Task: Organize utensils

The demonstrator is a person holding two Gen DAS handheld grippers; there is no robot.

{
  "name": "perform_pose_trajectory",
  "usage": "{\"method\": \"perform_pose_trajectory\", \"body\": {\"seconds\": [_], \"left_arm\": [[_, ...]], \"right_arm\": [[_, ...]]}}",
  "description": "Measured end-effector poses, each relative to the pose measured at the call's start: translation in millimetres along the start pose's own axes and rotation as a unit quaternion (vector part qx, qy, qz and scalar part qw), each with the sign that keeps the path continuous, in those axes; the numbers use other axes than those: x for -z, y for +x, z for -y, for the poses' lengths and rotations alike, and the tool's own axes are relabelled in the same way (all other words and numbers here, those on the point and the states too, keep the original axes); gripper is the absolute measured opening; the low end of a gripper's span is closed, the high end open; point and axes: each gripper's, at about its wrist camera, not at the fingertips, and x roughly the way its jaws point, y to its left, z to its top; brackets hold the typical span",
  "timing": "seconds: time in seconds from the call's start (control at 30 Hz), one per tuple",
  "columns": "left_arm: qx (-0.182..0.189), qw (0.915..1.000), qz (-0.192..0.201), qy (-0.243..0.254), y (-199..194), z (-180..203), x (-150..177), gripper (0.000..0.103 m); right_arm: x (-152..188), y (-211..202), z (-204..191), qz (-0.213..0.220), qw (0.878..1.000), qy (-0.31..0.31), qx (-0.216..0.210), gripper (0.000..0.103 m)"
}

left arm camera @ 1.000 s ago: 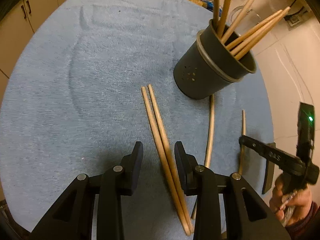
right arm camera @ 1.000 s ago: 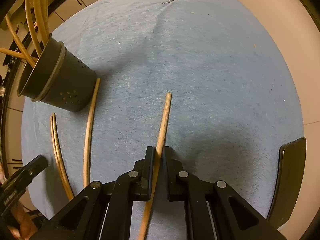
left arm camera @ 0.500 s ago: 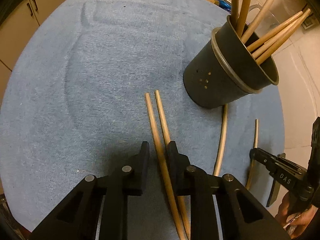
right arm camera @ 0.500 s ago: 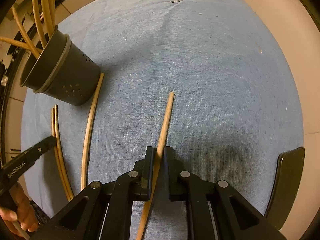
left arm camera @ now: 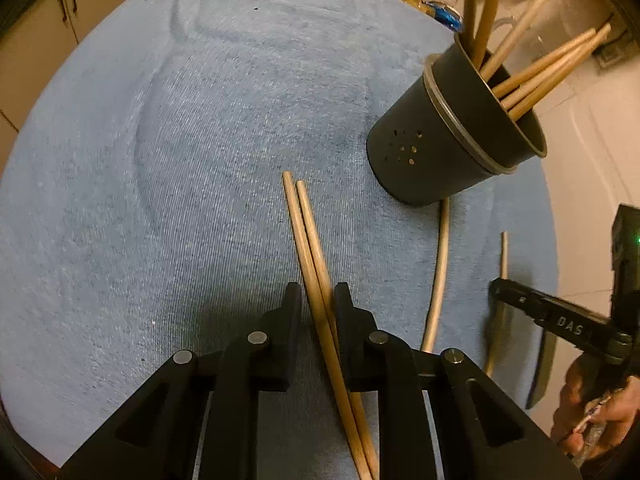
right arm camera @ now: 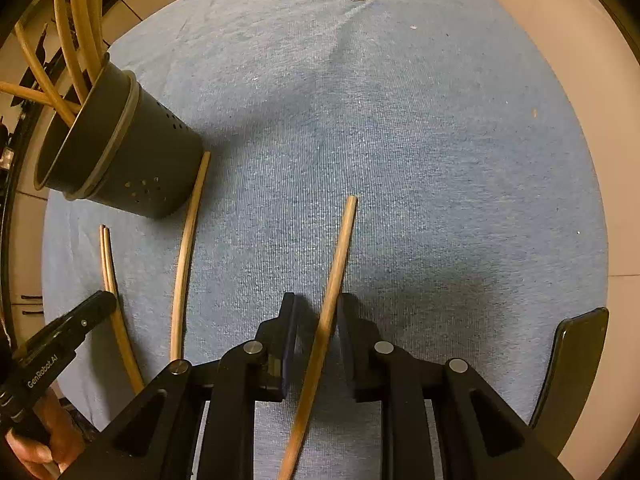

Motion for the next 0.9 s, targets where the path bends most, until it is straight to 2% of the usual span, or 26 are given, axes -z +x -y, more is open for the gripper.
{"method": "perform_pose_trajectory", "body": {"seconds": [0.07,0.23,0.4,0.6,0.8,0.9], "left_arm": [[0.005,1.0000,0.002,-0.008,-1.3,-5.9,1.9,0.016],[-0.017,0.9998,0.003,-0.009,-6.3,-12.0,0.7,0.016],[-0.014,0.9998,0.002,-0.013,-5.6,-20.5,5.6,0.016],[-0.045,0.9990,-0.005,0.001,5.3,-0.3,-12.6,0.016],[-0.093,0.9951,-0.008,0.033,12.4,13.2,-20.4,0.012],[-0.097,0.9947,0.006,0.035,11.8,13.9,-14.0,0.009]], "right_arm": [[-1.1,0.7,3.0,0.001,1.000,0.000,-0.004,0.021],[5.2,-3.7,17.6,0.002,1.000,0.001,-0.010,0.021],[5.8,-4.5,21.5,0.003,1.000,0.003,-0.017,0.021],[5.8,-3.7,23.0,0.002,1.000,0.003,-0.016,0.022],[-1.8,-4.3,11.6,-0.012,1.000,-0.007,0.013,0.029],[-3.5,-2.1,1.2,-0.018,0.999,-0.024,0.045,0.030]]}}
